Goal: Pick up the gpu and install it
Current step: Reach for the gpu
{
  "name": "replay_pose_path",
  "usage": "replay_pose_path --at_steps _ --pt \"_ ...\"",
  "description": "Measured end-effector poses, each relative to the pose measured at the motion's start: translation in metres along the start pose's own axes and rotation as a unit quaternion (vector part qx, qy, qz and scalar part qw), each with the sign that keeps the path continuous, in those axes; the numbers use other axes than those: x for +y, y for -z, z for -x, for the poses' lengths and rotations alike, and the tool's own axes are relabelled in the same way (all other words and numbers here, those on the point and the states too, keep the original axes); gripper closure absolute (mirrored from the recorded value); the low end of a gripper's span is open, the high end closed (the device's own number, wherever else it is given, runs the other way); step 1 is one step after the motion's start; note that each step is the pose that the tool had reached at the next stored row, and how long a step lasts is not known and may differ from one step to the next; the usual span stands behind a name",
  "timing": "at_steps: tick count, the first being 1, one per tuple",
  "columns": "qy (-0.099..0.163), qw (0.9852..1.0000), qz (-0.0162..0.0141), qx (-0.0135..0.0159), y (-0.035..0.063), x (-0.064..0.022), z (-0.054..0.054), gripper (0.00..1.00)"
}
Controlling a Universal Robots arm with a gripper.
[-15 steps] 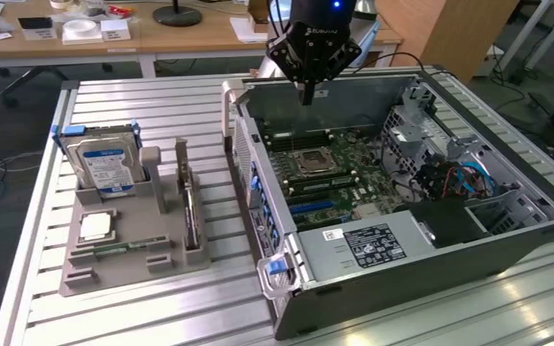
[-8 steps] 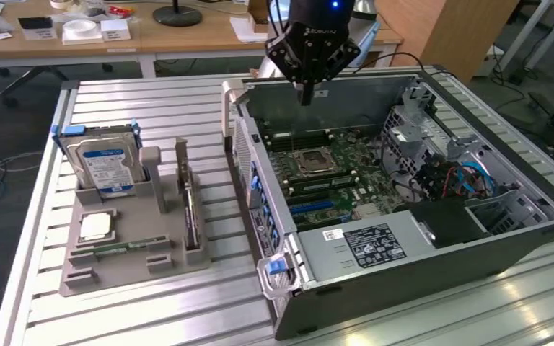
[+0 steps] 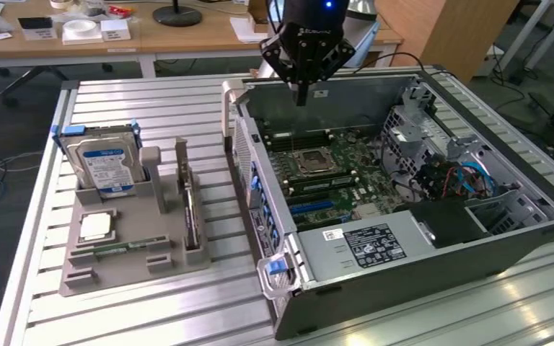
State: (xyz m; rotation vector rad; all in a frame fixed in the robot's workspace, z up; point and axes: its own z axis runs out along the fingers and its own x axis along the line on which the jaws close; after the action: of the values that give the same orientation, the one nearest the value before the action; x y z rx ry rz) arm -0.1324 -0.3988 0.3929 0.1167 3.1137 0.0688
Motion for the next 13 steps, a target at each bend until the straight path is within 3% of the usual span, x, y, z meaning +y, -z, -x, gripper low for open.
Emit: replay_pose_path --at_steps 13 --pt "0.0 1.0 0.0 0.0 -0.0004 -0.0017 -0.022 0.89"
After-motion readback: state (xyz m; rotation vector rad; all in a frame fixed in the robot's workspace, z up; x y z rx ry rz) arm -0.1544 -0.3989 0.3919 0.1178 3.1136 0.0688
